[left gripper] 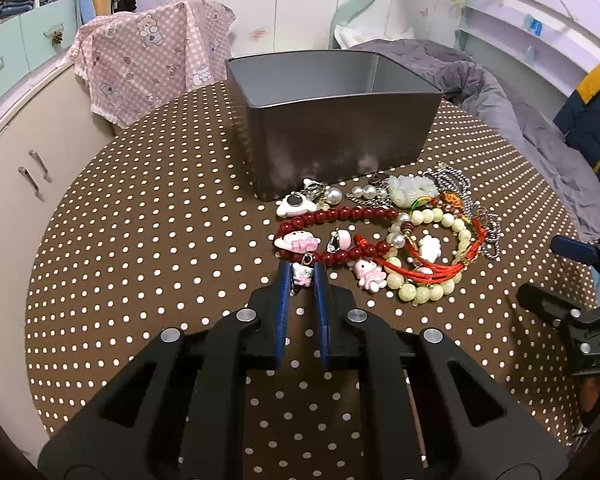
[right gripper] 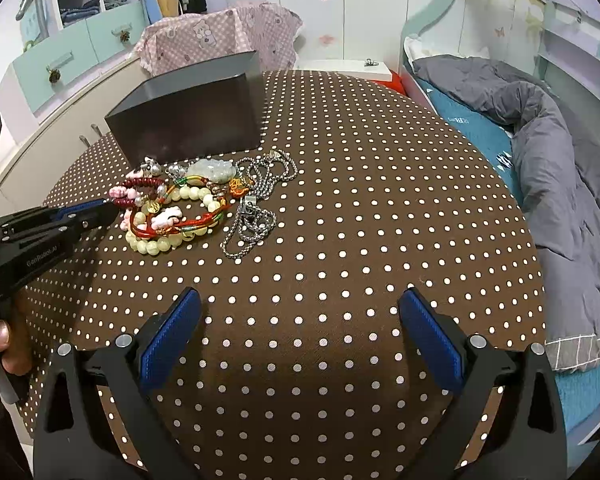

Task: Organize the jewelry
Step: 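Grasp a pink charm with the left tool while the right tool grasps a silver chain necklace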

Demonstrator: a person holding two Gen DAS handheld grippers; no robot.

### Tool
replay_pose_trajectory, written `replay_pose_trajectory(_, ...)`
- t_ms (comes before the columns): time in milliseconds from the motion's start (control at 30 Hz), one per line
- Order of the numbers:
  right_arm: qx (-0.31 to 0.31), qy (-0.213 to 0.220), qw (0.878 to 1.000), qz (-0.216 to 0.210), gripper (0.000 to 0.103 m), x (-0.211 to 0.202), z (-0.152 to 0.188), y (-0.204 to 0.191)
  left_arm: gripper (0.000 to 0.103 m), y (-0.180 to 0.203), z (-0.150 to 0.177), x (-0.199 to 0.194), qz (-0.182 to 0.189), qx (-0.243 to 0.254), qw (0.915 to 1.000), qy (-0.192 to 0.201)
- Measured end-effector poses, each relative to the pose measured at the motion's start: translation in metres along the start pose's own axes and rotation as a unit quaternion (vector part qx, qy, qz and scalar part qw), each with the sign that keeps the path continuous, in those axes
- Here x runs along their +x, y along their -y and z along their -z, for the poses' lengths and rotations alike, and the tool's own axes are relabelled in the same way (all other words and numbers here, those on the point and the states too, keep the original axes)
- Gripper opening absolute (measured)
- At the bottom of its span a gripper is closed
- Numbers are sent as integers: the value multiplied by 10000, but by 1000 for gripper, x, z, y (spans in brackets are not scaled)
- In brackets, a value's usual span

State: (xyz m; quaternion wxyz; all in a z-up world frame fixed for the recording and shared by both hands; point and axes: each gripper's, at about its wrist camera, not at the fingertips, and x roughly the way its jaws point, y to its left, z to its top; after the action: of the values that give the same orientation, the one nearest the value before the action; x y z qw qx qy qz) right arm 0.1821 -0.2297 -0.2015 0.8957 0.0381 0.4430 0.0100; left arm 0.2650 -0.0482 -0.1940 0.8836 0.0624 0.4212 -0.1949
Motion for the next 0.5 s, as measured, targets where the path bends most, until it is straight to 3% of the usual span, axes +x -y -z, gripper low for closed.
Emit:
replay_pose_trajectory(233,-38,-70,9999,-80,96,11,-15,-2,12,-12,6,-30,326,-281,9986,295)
replay_pose_trajectory(333,-189,-44,9998,-92,91,19,-26,-3,12,-14,9,-46,357,-321,9981,384)
replay_pose_trajectory(433,-407,-10,9992,-42,76,28,-39,-5,12,-17,10,-60,403,-416,9972,463)
replay_pose_trajectory(500,-545,26,9981,-271,45,30,-45,-7,12,-19,11,-67,397,-467,9969,501)
